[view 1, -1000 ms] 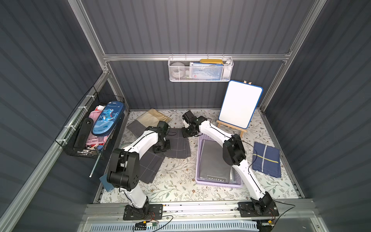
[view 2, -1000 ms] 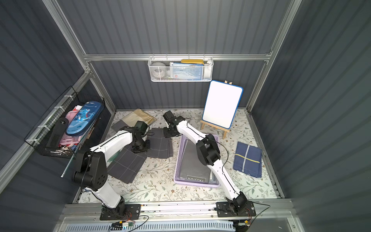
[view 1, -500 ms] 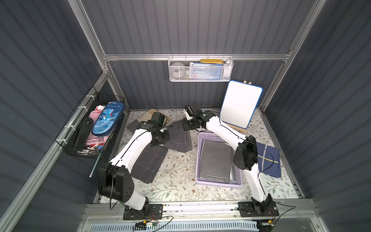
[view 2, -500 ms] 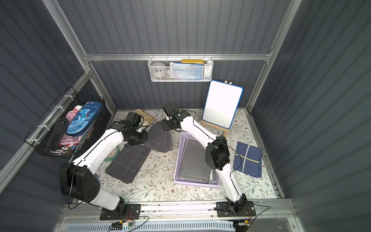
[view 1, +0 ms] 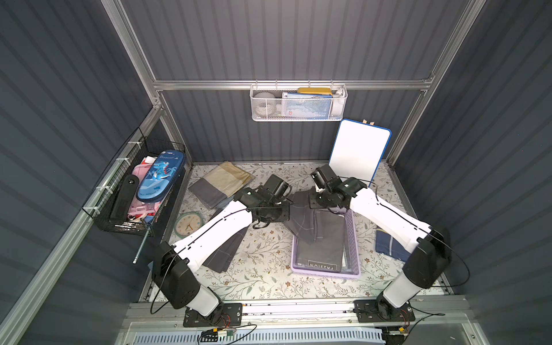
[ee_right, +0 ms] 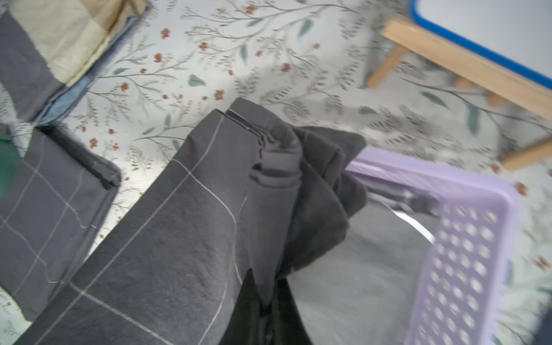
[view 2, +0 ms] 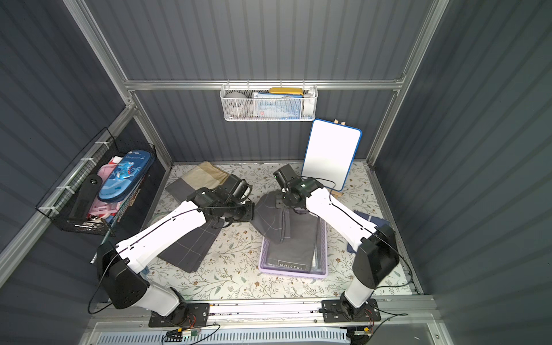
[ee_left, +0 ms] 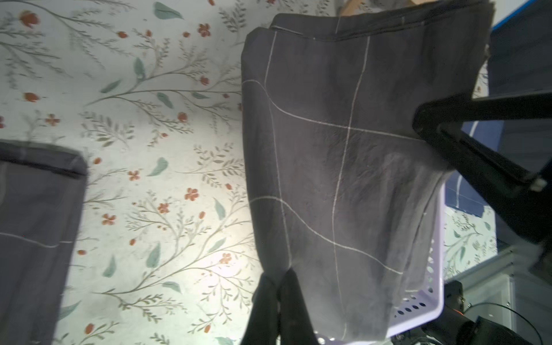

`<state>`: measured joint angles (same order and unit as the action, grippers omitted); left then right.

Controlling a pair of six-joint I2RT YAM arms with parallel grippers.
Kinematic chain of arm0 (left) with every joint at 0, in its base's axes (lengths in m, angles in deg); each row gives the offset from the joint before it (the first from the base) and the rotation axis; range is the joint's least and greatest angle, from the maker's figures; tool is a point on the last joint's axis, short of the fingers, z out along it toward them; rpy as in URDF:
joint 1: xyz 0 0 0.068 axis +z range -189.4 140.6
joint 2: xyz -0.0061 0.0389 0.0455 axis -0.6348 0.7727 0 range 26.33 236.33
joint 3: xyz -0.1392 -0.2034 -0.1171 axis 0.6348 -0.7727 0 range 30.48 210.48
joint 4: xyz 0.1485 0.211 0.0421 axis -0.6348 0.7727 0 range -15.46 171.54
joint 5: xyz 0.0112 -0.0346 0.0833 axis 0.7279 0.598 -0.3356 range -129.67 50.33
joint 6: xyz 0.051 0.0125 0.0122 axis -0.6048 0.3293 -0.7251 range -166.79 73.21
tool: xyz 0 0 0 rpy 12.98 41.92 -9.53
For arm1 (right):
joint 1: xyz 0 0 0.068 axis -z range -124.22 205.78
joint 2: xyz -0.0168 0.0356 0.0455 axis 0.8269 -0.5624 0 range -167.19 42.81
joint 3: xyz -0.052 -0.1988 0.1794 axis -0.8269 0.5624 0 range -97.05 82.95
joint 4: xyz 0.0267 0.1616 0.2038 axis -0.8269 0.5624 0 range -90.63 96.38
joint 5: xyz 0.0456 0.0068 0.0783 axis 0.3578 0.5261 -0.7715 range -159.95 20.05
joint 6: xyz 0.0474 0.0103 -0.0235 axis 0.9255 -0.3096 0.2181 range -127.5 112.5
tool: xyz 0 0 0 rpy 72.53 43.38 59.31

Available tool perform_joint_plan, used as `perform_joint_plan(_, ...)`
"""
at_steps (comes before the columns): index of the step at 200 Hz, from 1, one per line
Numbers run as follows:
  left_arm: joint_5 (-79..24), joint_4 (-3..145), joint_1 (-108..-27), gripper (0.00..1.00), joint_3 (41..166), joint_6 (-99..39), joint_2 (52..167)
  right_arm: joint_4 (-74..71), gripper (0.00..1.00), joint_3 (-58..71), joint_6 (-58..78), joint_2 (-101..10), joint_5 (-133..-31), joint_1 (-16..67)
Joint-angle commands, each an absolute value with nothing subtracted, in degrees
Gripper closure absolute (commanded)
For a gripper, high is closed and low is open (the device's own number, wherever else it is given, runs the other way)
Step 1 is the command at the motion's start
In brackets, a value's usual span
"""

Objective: Put the folded pillowcase in the basket
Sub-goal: Place the pillowcase in the basket.

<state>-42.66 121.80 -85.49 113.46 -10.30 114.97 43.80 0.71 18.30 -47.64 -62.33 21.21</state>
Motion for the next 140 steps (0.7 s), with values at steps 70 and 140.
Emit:
perform_joint_plan(70,-46.0,115.1,-102.5,1.00,115.3,1.4,129.9,39.6,1.00,17.7,19.6,-39.9,-69.5,32.5)
perform_joint_plan(140,-50.8,121.5,-103.2,1.00,117.5,3.0,126.9,39.8,1.00,18.7,19.7,-35.7,-69.4,33.1)
